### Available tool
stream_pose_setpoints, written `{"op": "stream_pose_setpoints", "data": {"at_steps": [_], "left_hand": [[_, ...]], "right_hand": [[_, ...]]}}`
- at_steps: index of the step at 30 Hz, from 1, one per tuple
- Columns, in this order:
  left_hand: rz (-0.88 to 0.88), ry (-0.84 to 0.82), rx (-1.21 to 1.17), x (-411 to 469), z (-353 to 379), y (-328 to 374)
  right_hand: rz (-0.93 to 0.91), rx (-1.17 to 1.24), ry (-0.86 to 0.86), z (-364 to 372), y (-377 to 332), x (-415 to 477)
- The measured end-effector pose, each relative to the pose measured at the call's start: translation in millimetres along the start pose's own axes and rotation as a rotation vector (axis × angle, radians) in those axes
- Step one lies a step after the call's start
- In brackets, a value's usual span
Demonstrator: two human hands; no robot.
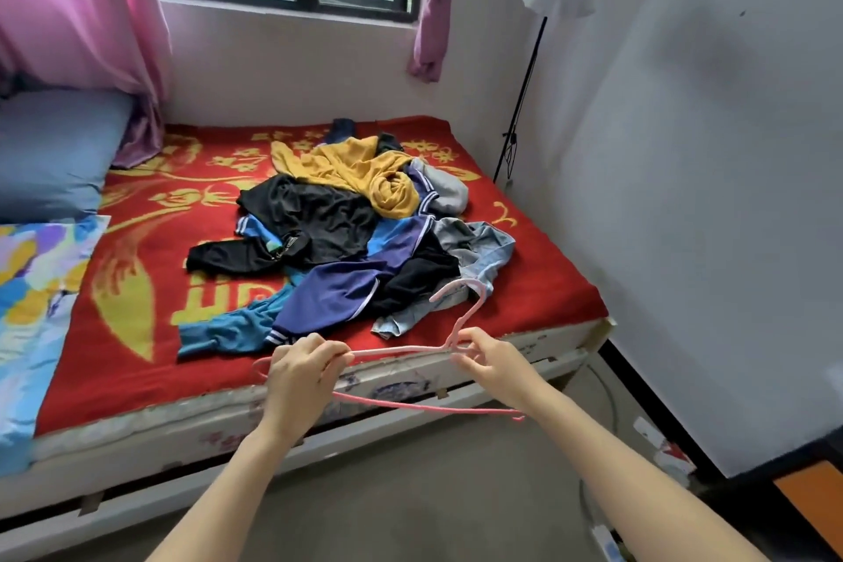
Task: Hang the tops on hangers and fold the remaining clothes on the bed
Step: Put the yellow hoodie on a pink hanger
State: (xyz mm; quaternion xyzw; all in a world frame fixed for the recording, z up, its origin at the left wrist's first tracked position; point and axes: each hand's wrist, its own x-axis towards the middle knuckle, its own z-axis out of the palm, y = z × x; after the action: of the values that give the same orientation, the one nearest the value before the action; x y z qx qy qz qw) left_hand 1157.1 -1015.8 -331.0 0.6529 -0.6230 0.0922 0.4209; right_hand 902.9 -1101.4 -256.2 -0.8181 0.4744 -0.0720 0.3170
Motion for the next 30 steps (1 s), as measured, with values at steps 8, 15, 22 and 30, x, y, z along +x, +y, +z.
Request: {"op": "stream_pose_setpoints", "data": {"at_steps": [8, 15, 22, 30], "left_hand": [[-0.048, -0.163, -0.070, 29.5, 69.5, 13.1], [-0.129, -0.402, -0.010, 81.3, 141.5, 53.3], [-0.436, -0.446, -0.054, 102.0, 189.9, 79.2], [-0.753, -0.463, -0.078, 115.0, 200.2, 44.8]], "right_hand": [[0.031, 0.205, 0.022, -16.5, 42.2, 46.0], [0.062, 0.210, 0.016, -67.6, 121.6, 103.5], [0.197, 0.231, 0.035, -106.2, 205.0, 154.7], [0.333, 0.582, -0.009, -123.4, 229.6, 206.3]]}}
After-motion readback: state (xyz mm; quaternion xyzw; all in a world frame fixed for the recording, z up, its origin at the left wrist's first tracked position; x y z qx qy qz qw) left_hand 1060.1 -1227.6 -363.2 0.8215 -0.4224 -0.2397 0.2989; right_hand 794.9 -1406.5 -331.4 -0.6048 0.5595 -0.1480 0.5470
